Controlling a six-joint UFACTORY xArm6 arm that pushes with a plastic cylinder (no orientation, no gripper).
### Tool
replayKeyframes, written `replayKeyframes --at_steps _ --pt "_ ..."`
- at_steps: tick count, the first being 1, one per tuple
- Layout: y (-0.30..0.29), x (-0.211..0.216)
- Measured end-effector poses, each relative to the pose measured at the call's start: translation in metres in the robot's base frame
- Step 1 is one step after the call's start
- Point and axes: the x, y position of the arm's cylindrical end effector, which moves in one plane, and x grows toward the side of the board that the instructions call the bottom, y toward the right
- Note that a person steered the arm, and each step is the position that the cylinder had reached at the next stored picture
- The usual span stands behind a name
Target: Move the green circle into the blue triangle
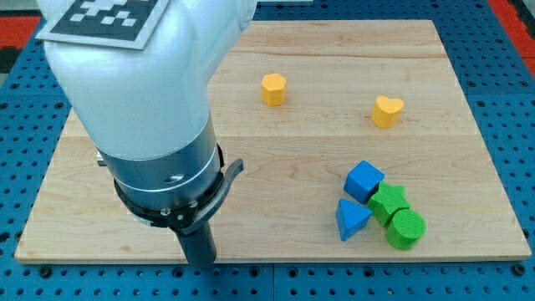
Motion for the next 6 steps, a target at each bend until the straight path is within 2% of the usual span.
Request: replayKeyframes --at_steps 4,5,6 --pt "0.016 0.000" --pt "0.018 -0.046" --pt "0.112 -0.038"
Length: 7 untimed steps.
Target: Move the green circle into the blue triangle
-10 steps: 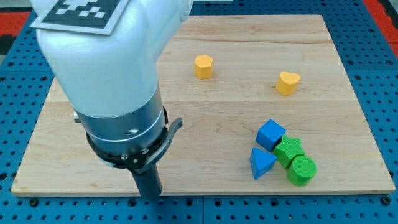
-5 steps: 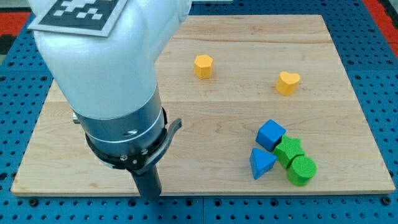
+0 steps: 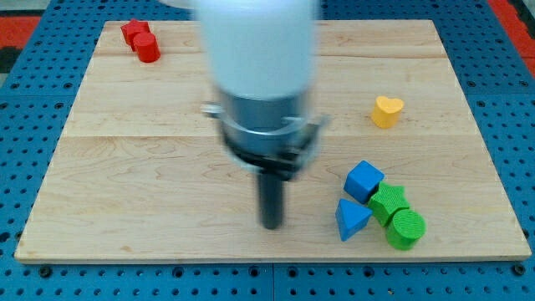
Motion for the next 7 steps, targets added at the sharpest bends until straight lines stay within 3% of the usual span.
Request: replayKeyframes --at_steps 1,2,3,4,5,6,7 --pt "0.054 0.036" --pt "0.075 0.038" --pt "0.167 0.038" --pt "0.218 0.036" --pt "0.187 0.016" --pt "0.101 0.004" --pt "0.075 -0.017"
